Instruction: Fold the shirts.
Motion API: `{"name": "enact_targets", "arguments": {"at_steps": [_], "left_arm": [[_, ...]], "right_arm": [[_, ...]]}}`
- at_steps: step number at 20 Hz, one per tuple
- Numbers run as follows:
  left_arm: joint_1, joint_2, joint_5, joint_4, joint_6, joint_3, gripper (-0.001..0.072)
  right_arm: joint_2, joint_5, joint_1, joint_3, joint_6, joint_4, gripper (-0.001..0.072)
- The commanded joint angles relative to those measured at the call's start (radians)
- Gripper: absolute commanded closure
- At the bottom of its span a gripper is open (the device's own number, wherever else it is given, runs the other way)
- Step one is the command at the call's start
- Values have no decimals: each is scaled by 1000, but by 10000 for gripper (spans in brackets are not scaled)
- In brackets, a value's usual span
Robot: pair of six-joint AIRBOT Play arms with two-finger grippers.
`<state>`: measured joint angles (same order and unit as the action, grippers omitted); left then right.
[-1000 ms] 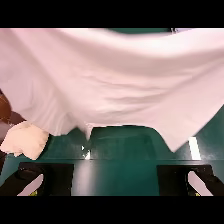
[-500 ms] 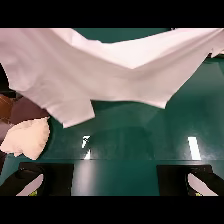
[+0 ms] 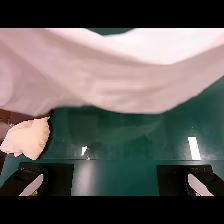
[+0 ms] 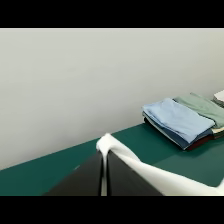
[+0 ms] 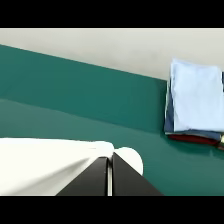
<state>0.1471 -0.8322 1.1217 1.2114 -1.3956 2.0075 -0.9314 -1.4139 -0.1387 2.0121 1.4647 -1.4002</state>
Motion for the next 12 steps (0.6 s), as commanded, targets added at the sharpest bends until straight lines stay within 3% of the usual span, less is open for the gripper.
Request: {"name": "enact_targets", "arguments": {"at_steps": [1, 7, 10, 11, 12], "left_arm": [[0, -78, 16, 13, -19, -76, 686], [0, -489, 62, 34, -38, -175, 685], [0, -689, 22, 53, -47, -175, 682], [0, -739, 16, 61, -49, -175, 508], [0, -773, 12, 68, -52, -175, 191]], "right_arm": [[-103, -78, -1, 7, 46, -33, 701], [-494, -192, -1, 6, 45, -34, 700], [-672, -160, 5, 7, 41, -32, 699], [-719, -146, 14, 7, 40, -25, 698], [-757, -133, 22, 7, 16, 19, 668]]}}
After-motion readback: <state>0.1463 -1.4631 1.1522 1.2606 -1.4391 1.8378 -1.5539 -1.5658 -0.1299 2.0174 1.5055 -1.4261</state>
